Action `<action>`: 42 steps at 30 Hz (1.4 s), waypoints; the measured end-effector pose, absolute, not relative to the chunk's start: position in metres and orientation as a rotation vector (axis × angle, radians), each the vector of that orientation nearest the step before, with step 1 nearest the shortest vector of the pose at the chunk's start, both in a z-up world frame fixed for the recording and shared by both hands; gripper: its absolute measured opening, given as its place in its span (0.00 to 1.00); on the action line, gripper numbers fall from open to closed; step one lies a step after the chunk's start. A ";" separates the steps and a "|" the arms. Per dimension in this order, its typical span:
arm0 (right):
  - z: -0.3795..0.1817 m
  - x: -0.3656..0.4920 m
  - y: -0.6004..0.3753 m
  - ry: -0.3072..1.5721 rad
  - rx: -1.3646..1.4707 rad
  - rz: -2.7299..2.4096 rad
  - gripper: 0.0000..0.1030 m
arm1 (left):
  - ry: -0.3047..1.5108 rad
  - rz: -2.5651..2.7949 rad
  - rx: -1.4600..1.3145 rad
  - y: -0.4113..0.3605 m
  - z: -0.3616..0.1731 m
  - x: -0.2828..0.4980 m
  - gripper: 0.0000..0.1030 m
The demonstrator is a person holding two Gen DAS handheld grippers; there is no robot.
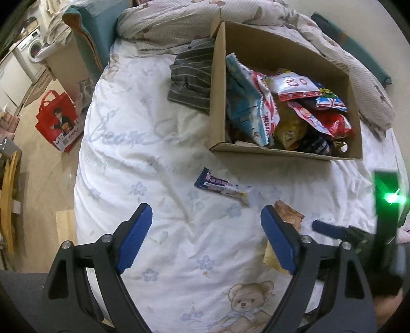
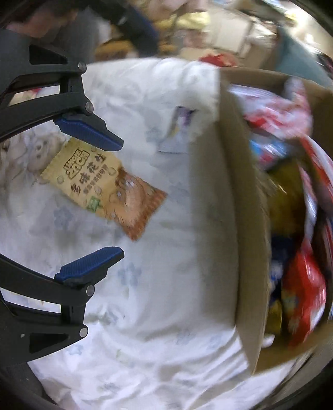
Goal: Organize snacks
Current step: 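Grasp the orange peanut packet with the right gripper while the left grasps the blue wafer bar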
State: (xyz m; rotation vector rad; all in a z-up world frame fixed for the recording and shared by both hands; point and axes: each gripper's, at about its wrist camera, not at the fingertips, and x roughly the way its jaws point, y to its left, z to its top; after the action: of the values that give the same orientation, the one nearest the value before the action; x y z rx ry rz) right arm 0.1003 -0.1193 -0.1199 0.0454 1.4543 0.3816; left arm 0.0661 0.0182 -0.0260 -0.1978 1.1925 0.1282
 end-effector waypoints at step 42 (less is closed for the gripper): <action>-0.078 0.101 -0.206 1.365 0.220 0.389 0.17 | 1.345 0.304 -0.334 -0.001 -0.129 0.124 0.53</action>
State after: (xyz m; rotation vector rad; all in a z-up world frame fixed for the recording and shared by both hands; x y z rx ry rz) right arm 0.1008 -0.2062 -0.0781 0.2202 1.3654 0.3887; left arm 0.1242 -0.0014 -0.1292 -0.3343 1.3450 0.3043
